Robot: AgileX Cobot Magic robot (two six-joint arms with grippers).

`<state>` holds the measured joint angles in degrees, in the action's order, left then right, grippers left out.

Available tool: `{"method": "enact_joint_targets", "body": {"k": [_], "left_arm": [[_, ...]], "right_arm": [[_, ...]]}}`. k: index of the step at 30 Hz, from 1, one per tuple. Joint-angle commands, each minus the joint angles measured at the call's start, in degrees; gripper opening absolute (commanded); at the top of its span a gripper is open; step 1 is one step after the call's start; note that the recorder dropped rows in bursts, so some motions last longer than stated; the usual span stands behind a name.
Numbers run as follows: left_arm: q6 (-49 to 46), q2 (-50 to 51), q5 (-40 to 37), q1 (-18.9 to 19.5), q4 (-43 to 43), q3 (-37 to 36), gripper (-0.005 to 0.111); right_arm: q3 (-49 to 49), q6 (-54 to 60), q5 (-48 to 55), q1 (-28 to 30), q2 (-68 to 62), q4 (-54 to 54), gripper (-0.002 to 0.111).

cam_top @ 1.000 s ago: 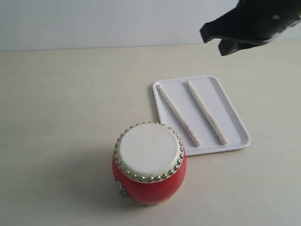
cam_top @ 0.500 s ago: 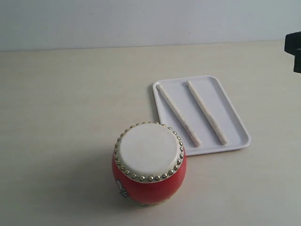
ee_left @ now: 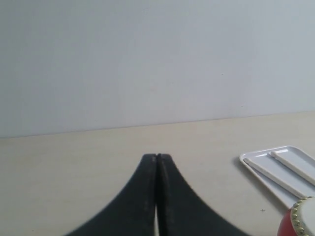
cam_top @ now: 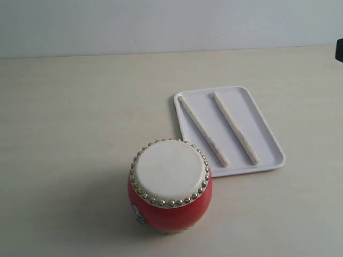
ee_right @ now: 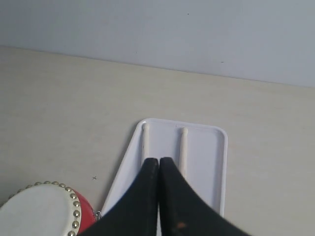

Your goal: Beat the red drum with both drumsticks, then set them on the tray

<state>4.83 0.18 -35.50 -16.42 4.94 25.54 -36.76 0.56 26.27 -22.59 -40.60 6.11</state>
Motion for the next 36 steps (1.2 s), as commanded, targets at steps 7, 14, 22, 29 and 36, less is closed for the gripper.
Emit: {"method": "enact_joint_targets", "body": {"k": [7, 14, 22, 29, 36], "left_arm": [[-0.1, -0.2, 0.3, 2.7, 0.9, -0.2, 0.000], [1.8, -0.2, 9.2, 10.3, 0.2, -2.9, 0.000], [10.4, -0.2, 44.8, 12.0, -4.3, -25.1, 0.000], [4.0, -0.2, 35.5, 12.0, -3.7, -25.5, 0.000], [5.1, -0.2, 27.7, 12.0, -3.7, -25.5, 0.000]], "right_arm": [[0.3, 0.3, 0.1, -0.1, 0.3, -0.1, 0.000], [0.3, 0.3, 0.1, -0.1, 0.3, -0.1, 0.000], [0.3, 0.2, 0.1, -0.1, 0.3, -0.1, 0.000], [0.3, 0.2, 0.2, -0.1, 0.3, -0.1, 0.000], [0.3, 0.2, 0.2, -0.1, 0.3, -0.1, 0.000]]}}
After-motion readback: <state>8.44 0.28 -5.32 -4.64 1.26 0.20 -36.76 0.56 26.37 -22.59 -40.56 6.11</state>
